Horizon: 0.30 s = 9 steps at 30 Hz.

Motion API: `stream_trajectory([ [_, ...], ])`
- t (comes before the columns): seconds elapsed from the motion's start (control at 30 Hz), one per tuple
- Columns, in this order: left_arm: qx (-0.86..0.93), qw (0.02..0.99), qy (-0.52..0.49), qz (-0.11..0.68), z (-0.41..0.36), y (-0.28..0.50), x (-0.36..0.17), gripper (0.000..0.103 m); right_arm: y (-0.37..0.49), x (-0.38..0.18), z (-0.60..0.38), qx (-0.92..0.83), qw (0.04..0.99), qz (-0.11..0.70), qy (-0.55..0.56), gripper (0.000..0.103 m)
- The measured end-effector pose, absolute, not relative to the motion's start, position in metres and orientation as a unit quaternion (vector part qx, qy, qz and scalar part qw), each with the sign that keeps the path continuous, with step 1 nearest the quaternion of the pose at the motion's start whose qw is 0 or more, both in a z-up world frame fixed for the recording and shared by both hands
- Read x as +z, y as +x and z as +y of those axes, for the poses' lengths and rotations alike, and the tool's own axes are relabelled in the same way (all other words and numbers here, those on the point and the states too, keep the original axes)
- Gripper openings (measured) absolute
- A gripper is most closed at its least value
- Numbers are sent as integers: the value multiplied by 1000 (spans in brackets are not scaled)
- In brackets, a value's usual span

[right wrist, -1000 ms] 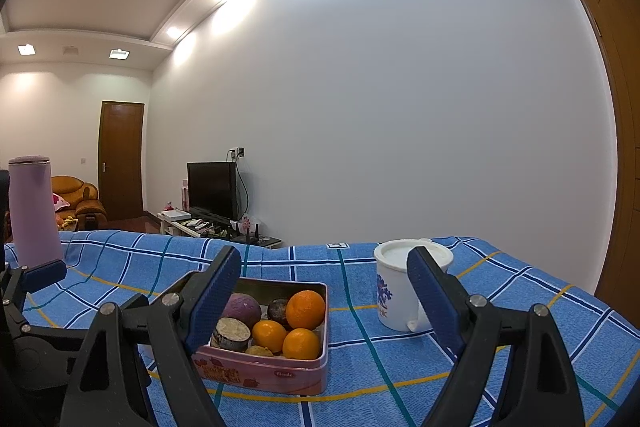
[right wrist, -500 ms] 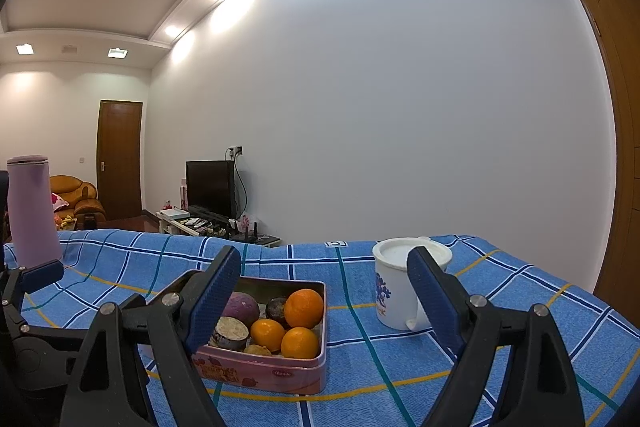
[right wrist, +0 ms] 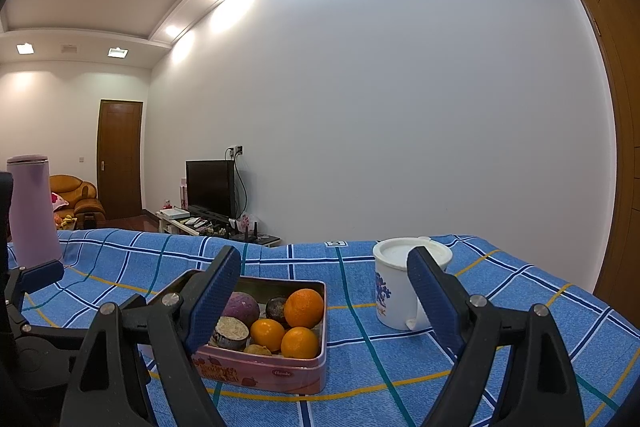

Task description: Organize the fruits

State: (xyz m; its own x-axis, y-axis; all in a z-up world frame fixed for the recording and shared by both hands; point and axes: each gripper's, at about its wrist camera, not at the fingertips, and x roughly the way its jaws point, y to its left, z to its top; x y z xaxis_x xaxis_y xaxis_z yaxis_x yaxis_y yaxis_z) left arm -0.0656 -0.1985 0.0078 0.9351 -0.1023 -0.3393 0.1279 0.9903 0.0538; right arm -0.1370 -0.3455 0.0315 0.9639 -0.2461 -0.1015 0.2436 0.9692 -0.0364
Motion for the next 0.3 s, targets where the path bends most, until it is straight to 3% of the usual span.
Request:
stream_trajectory([
  [0.3,-58,982,39,173,-199,-64,7,103,-135,28,-346,-127,990,59,-10,86],
])
